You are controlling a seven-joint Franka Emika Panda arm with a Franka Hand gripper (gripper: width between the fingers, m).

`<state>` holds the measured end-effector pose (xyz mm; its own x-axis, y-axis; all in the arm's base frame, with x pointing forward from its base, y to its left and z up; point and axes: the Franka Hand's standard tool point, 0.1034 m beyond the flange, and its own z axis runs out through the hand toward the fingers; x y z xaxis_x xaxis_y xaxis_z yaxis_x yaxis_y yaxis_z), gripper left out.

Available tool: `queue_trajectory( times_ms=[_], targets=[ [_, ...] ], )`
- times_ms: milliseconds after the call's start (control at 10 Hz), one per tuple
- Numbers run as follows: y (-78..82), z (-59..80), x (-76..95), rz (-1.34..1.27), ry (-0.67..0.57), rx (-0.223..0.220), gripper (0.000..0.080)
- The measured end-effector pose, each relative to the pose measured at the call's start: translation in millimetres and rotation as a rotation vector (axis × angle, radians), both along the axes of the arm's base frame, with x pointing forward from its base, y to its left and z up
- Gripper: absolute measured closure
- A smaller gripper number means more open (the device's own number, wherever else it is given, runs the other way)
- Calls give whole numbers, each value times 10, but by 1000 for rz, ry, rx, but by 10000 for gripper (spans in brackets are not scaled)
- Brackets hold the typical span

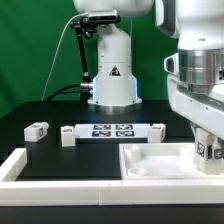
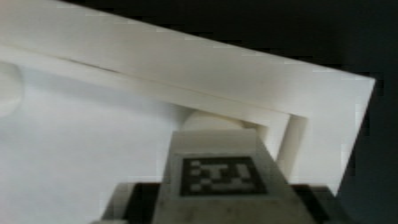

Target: Assemble one leg

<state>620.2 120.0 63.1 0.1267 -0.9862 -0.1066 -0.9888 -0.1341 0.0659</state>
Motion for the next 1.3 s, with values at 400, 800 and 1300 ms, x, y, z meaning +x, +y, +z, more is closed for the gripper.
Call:
queue_trajectory(
  times_ms=[400, 800, 1300],
  targets=[
    [28, -3, -2, 46, -6, 6, 231],
    [76, 12, 4, 440, -46, 29, 150],
    [116, 72, 23, 985, -99, 48, 150]
  ],
)
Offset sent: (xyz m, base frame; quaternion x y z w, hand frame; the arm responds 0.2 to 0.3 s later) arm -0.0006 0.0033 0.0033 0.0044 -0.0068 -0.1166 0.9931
